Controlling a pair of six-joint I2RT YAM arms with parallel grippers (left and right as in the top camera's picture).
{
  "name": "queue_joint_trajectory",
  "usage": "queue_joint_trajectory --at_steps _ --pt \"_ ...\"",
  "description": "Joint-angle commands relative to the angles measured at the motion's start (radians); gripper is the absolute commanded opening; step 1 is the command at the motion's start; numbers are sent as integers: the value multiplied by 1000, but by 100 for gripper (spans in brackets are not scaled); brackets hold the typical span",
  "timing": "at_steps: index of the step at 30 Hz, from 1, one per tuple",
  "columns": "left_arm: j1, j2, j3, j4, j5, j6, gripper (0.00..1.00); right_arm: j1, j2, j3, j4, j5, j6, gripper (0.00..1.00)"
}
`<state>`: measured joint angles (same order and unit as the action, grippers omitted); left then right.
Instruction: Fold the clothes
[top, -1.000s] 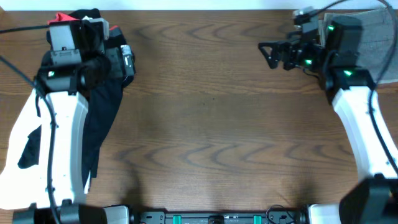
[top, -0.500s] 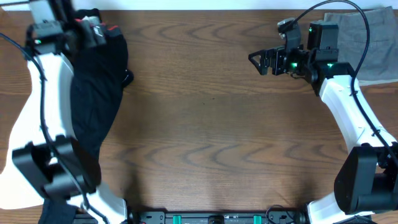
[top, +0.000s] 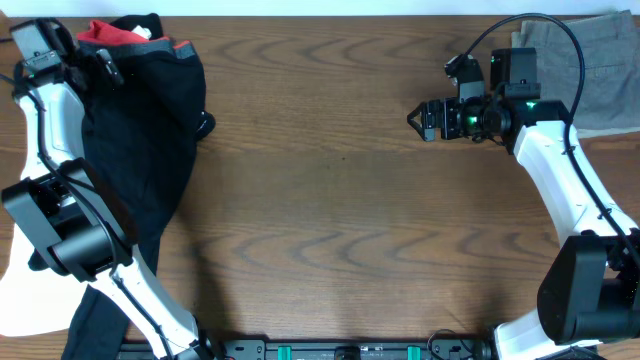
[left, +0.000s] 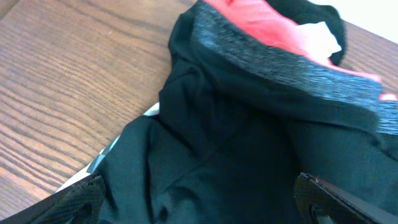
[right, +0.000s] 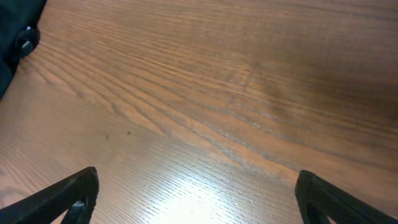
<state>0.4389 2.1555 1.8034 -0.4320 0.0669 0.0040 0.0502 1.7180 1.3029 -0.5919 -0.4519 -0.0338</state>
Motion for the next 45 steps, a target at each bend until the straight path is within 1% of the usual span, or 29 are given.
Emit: queue_joint_trajectory --at_steps 1,4,8,9,14,15,16,18,19,21,22,25,32,35,39,45 --pt "-3 42 27 0 -6 -1 99 11 5 17 -3 14 7 95" --pt "-3 92 27 0 11 -1 92 16 5 17 -3 14 27 92" --pt "-3 150 27 -8 57 -5 71 24 5 17 5 21 30 92" --pt "-4 157 27 -11 56 -14 69 24 5 17 8 23 30 92" --pt "-3 168 24 -13 56 -24 68 24 5 17 11 30 30 92" --pt "-3 168 24 -11 56 -24 64 24 5 17 11 30 30 92" --pt "-3 168 24 -11 56 -24 54 24 5 17 11 30 30 92" --pt "-3 168 24 -11 56 -25 37 24 5 17 12 31 29 91" --pt "-3 167 24 -11 56 -25 25 24 5 17 12 31 29 92" --pt "-3 157 27 -12 56 -37 13 24 5 17 12 31 29 92" --pt "-3 148 27 -12 56 -53 10 24 5 17 12 31 29 92" --pt "-3 89 27 -14 56 -124 6 24 5 17 16 34 29 92" --pt "-4 -159 27 -25 56 -199 5 24 5 17 24 34 30 92" --pt "-11 -275 27 -46 66 -202 5 24 5 17 30 33 29 92" --pt "-31 -400 27 -71 116 -201 6 24 5 17 40 33 29 92" --pt "-106 -531 27 -114 190 -201 6 24 5 17 58 28 30 92"
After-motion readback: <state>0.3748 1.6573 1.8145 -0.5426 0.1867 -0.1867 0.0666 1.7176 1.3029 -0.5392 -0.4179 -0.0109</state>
